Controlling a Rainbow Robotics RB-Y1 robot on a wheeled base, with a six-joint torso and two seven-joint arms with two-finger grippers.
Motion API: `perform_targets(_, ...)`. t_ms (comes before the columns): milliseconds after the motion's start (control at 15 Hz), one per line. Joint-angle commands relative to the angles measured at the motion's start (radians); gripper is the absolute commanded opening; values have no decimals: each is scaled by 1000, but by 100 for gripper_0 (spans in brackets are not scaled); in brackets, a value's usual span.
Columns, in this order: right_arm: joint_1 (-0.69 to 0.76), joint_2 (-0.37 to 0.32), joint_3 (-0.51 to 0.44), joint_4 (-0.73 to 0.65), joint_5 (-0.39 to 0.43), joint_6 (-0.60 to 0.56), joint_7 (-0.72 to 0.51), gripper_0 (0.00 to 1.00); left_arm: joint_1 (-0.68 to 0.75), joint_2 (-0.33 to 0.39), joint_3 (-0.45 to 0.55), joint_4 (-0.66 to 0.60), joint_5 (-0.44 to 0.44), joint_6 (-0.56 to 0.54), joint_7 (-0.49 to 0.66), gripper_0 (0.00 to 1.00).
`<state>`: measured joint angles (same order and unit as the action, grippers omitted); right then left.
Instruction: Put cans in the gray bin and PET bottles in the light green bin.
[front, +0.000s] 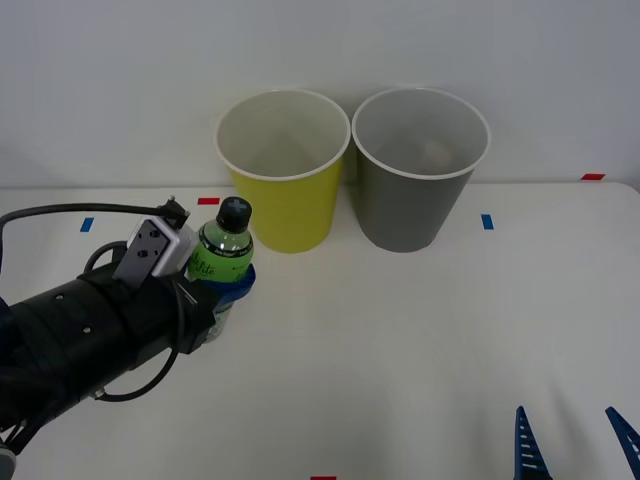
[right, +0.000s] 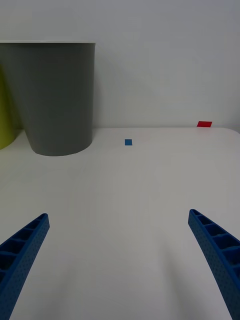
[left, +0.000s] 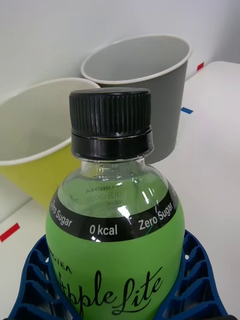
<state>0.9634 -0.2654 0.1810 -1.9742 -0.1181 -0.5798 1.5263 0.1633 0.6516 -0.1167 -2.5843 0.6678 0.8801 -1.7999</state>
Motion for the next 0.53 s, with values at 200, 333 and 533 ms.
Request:
perform_targets(200,0,0,0,0,0,0,0,96,-215,-147,195,-34,138,327,-47,0)
perform_targets(333,0,0,0,0,0,0,0,96,-274,-184,221,-34,139,364,-55,0)
perform_targets(533,0,0,0,0,0,0,0,96,-358,-239,236,-33,128,364,-47,0)
